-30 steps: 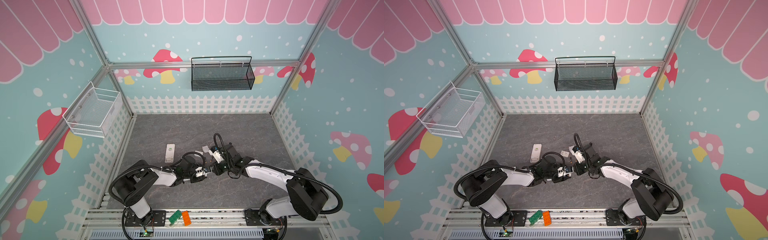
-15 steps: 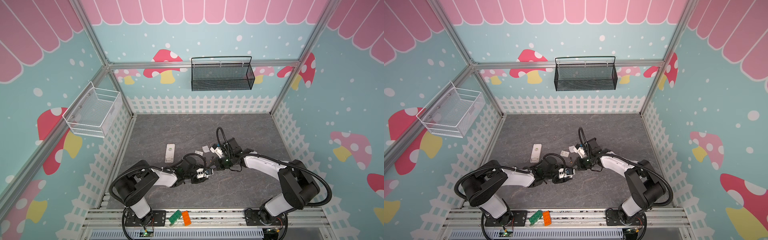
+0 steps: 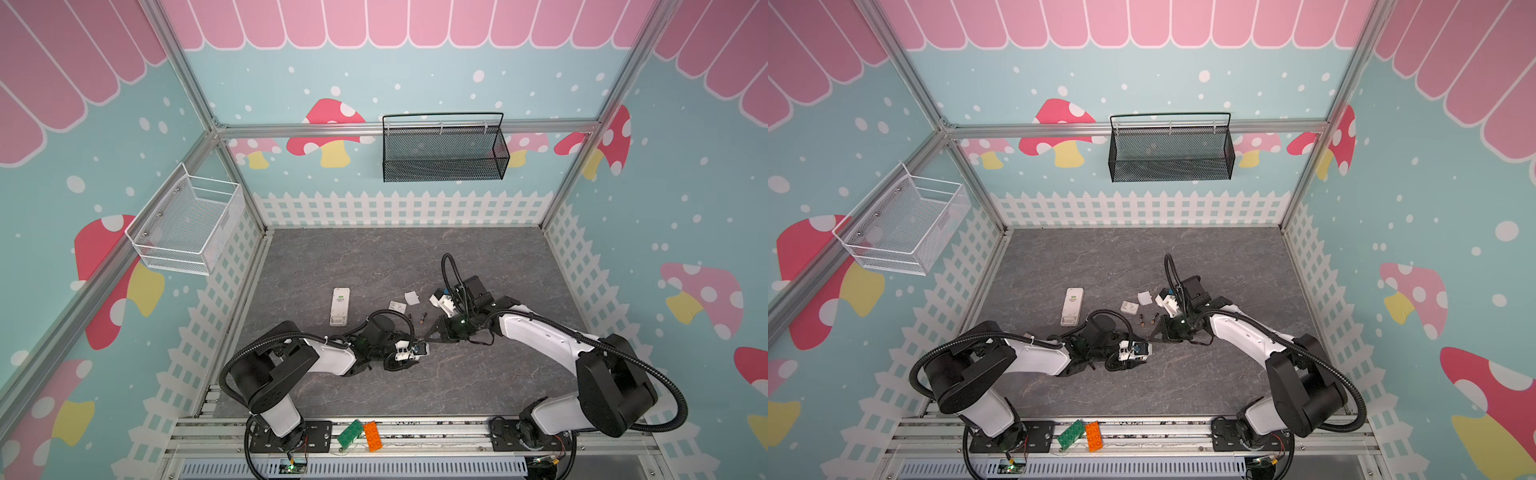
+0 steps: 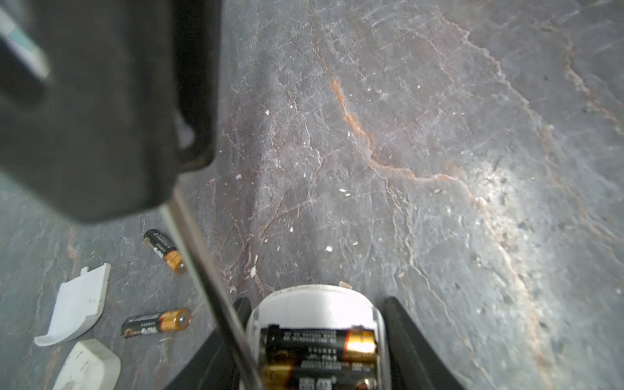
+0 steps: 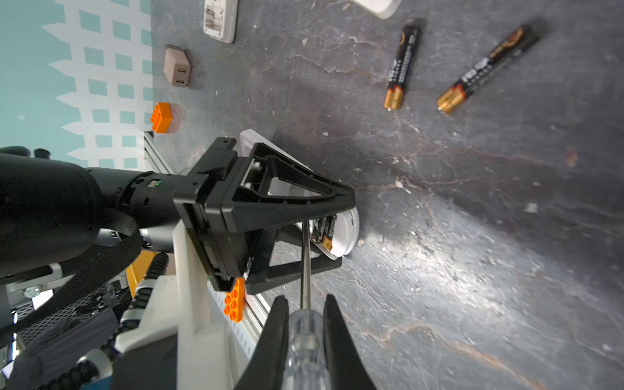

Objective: Unload the batteries from the remote control

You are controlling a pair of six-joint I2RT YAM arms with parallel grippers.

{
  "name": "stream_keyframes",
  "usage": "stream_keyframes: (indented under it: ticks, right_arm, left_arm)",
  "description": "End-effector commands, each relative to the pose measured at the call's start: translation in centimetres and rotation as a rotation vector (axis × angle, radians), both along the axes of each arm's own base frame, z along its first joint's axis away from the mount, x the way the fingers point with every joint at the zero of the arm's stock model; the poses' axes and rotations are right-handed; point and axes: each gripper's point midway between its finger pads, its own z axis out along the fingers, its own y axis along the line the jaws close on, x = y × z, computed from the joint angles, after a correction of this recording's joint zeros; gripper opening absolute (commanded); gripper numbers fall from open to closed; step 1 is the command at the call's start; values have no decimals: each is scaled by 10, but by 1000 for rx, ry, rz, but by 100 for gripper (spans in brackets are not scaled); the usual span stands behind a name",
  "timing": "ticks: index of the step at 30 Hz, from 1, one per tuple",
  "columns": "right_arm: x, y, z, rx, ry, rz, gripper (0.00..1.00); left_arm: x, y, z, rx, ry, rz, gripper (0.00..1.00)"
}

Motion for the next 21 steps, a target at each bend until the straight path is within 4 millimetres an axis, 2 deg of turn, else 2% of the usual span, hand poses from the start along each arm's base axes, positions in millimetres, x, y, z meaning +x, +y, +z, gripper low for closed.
stream_keyframes:
  ticks: [1, 5, 9, 10, 13, 16, 21]
  right_arm:
    - [4, -6, 7, -58, -133, 2, 0]
    - [7, -11, 21, -11, -341, 23, 0]
    - [2, -22, 29, -46, -495, 101, 0]
    - [0, -24, 32, -53, -526, 124, 0]
    - [-4, -31, 39, -75, -601, 169, 0]
    - [-15, -22, 53, 24, -662, 231, 0]
    - [-9, -22, 58, 18, -724, 248, 0]
  left_arm:
    - [-21, 20, -37, 133, 86, -30, 61]
    - [-22, 21, -39, 184, 143, -43, 76]
    - [-25, 17, -30, 206, 213, -77, 89]
    - [-26, 16, -28, 211, 230, -84, 99]
    - [-26, 10, -16, 207, 272, -89, 99]
    - [-23, 5, 2, 210, 319, -75, 99]
    - [3, 3, 43, 190, 391, 54, 99]
